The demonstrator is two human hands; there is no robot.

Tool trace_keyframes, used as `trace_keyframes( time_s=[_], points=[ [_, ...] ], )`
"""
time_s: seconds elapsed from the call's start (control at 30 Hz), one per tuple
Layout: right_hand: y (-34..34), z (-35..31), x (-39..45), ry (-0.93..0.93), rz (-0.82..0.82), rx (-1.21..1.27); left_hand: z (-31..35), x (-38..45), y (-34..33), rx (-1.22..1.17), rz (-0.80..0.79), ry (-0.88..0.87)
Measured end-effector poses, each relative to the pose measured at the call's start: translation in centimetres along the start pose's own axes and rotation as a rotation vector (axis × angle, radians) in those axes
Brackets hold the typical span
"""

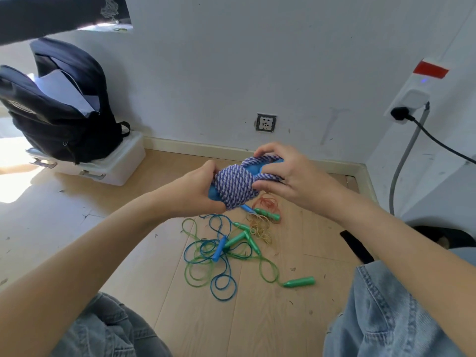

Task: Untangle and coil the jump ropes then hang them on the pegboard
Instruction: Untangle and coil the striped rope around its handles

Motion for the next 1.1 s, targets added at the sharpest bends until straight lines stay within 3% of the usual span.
trace_keyframes(
  time_s=[0.1,0.17,0.3,0.43,0.53,0.67,0.77,0.87,0.97,1.1],
  points=[
    [0.0,-0.6,-0.2,0.071,0.061,-0.153,-0.1,0.1,0.8,-0.608,-0.131,0.063],
    [-0.2,-1.6,-0.4,0.172,0.076,-0.203,-0.2,0.0,0.7,-0.734,-0.175,0.078],
    [-1.5,-2.7,-0.4,0.3,0.067,-0.199,-0.1,0.2,-1.3,-0.528,-0.137,0.103],
    [-1.0,-0.4,-0.3,0.094,0.055,-0.006,-1.8,1.1,-0.5,-0.39,0.076,0.206],
    [-1.1,0.6,0.0,-0.011,0.099,0.108,-2.0,1.3,-0.7,-0.289,0.128,0.209],
    [-1.0,0.7,-0.1,-0.038,0.204,0.295,-2.1,1.4,-0.3,-0.286,0.212,0.231],
    [-0.9,1.2,-0.2,-0.085,0.313,0.406,-2.4,1.3,-0.3,-0.42,0.226,0.271],
    [-0.6,2.4,-0.5,-0.232,0.485,0.782,-2.7,1.2,0.3,-0.537,0.278,0.287],
    [0.2,4.1,-0.8,-0.442,0.628,1.188,-2.4,0.9,0.7,-0.425,0.266,0.17],
    [1.4,4.6,-0.5,-0.491,0.535,1.529,-0.8,0.8,0.0,-0.176,0.162,-0.033]
  ],
)
Point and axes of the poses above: each hand's wrist, its own x-axis towards the middle knuckle, its own y-axis out of the back of the hand, z = x × y, the point moved 5 cm from there along x, towards the middle knuckle, and after that the axes turned 14 degrees about x, right-handed, at the moved point
